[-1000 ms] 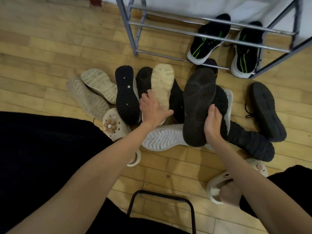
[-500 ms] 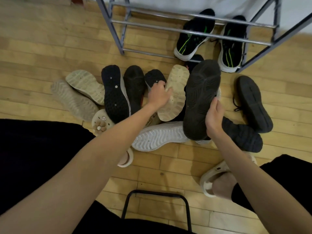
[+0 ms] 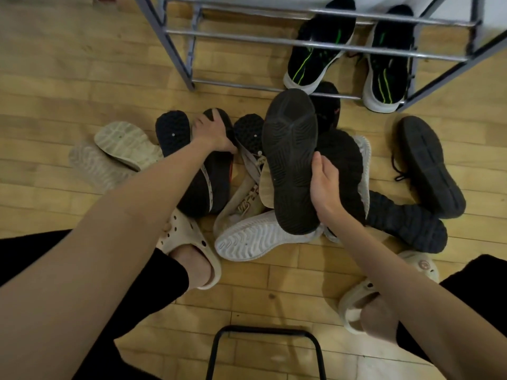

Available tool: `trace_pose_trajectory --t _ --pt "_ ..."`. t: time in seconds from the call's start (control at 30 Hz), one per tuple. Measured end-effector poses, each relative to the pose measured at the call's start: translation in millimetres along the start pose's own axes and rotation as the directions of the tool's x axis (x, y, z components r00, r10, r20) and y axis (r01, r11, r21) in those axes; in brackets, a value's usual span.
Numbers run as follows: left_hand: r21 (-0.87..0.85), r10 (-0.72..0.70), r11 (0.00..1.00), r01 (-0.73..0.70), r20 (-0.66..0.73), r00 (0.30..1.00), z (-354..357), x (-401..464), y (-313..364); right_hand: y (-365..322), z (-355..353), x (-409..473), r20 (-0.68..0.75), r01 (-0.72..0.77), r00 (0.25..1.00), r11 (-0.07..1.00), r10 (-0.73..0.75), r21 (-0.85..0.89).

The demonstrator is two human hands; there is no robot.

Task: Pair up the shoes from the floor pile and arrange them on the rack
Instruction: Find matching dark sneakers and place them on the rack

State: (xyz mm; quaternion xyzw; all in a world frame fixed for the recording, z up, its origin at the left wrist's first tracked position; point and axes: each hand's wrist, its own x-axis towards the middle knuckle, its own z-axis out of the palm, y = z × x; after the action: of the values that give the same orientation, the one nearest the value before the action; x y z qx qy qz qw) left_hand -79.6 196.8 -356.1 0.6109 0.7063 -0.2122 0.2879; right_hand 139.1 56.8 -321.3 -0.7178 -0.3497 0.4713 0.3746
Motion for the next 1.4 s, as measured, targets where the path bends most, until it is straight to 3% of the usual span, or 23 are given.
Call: trace_pose_trajectory --t 0.2,0.33,0.5,0.7,0.87,0.93,1.2,1.4 --pt "0.102 -0.053 0.994 0.051 0.017 0.998 6 18 5 3 1 6 0.003 -0.064 0.998 0.998 0.064 0.015" --pt "0.098 -0.01 0.995 0.019 -0.085 0.996 10 17 0 5 -6 6 -0.002 -0.074 0.997 0.997 0.074 0.0" --pt "-0.028 0.006 1.0 -0.012 -0.233 0.972 -1 -5 -7 3 -15 1 -0.018 -0.082 0.996 0.997 0.082 -0.001" --pt "-0.127 0.142 0.963 -0.238 -0.513 0.847 -17 -60 -19 -7 -28 -11 -0.033 -0.096 0.995 0.993 0.098 0.062" --pt "-0.087 0.336 0.872 -0.481 -0.608 0.719 -21 -102 -4 -14 -45 -22 -0.096 -0.115 0.987 0.985 0.127 0.127" --pt "-0.116 0.363 0.844 -0.523 -0.595 0.717 -23 -113 10 -18 -52 -23 -0.123 -0.127 0.981 0.979 0.147 0.161" --pt "-0.316 0.384 0.798 -0.513 -0.389 0.837 -39 -135 78 -15 -88 -18 -0.177 -0.13 0.97 0.972 0.166 0.196" --pt "-0.45 0.438 0.733 -0.509 -0.26 0.861 -27 -118 118 -2 -106 -14 -0.217 -0.152 0.954 0.957 0.208 0.248"
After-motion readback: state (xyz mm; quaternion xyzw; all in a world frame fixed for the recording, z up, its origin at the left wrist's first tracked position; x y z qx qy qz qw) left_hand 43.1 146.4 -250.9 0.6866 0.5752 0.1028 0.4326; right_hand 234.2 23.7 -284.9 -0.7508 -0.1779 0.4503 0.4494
